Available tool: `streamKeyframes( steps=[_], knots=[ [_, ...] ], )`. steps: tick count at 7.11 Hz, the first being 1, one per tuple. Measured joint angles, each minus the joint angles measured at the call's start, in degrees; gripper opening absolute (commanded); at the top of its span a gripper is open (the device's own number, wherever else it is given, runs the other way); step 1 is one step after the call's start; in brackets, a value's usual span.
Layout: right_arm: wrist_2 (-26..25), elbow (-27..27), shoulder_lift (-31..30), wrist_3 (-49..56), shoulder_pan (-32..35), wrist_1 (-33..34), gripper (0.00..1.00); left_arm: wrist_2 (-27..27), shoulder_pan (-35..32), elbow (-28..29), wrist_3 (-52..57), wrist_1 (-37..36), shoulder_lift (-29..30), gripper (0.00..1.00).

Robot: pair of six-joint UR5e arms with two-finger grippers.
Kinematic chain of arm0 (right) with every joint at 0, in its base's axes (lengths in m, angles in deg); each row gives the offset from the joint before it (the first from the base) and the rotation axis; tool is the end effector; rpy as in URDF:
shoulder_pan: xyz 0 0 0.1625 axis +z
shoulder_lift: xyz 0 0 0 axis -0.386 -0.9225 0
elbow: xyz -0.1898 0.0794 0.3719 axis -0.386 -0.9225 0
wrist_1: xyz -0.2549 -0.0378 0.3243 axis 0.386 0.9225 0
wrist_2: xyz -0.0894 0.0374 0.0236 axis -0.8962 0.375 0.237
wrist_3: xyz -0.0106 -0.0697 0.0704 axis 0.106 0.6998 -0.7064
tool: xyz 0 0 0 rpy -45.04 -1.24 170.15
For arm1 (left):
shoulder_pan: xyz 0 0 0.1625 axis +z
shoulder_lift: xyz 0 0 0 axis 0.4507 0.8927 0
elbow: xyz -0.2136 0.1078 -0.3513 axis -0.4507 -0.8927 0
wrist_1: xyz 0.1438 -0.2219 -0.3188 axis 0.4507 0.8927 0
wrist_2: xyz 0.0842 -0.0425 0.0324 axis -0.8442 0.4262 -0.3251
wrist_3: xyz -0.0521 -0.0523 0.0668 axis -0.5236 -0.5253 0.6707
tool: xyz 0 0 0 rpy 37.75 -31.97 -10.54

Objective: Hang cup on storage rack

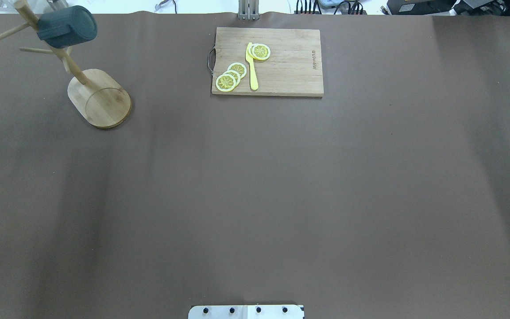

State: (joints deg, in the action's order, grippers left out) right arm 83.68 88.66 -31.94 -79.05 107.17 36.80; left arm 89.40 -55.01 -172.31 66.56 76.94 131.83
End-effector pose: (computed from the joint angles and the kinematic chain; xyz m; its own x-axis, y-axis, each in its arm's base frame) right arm 0.0224 -0.4818 0.6452 0.7581 -0.0240 0.6517 0.0053 0.9995 0.0306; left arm -0.0068 -0.3972 0.6523 0.7094 0.0598 -0.7023 -0.0948 0.9954 -0.0109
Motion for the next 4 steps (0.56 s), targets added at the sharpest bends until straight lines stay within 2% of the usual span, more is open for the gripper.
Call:
streamKeyframes(
  steps=[4],
  knots=[
    [0.0, 0.0, 0.0, -0.1, 0.0, 0.0, 1.00, 0.5, 0.1, 0.1, 0.0, 0.0, 0.6, 0.98]
  ],
)
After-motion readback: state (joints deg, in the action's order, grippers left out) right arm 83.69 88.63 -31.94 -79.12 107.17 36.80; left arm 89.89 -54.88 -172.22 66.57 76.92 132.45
